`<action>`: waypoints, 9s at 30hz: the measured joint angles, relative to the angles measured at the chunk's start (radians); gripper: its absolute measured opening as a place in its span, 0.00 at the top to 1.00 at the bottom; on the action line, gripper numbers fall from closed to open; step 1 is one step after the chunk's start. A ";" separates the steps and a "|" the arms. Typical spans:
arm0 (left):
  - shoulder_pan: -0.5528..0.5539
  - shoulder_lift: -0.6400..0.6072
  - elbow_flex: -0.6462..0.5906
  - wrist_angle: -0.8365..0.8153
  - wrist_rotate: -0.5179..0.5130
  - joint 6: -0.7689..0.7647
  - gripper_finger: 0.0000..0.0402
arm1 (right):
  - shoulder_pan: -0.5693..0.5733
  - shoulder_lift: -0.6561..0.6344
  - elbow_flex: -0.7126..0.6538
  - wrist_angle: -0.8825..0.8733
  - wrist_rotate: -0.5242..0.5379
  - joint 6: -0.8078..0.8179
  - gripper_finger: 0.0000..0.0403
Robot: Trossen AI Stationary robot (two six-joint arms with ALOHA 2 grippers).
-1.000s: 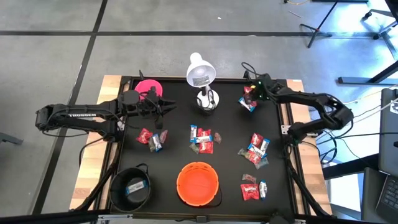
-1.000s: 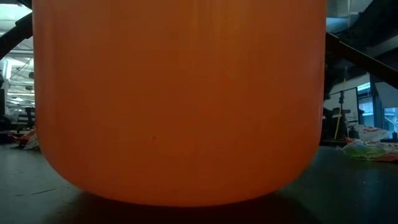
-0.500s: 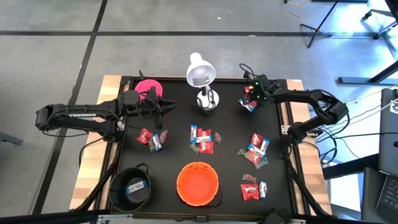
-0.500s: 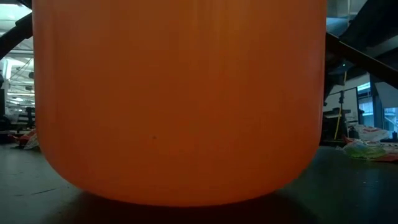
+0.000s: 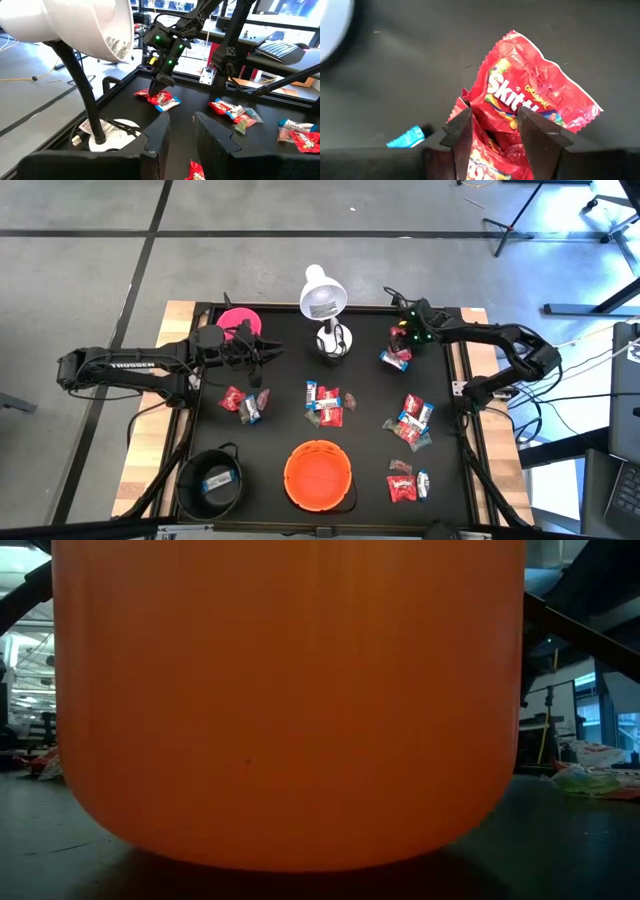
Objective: Sort candy
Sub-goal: Adjust the colored candies, then put the red candy into the orange bucket
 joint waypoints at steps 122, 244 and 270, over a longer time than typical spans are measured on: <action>-0.311 0.101 0.001 0.237 -0.237 0.031 0.60 | 1.069 -0.368 0.010 0.619 -0.046 0.014 1.00; -0.402 0.067 0.077 0.197 -0.281 -0.027 0.60 | 0.105 -0.029 0.030 -0.029 0.096 -0.048 0.90; -0.402 0.075 0.076 0.188 -0.305 -0.033 0.60 | 0.688 -0.523 0.032 0.250 -0.149 0.209 0.89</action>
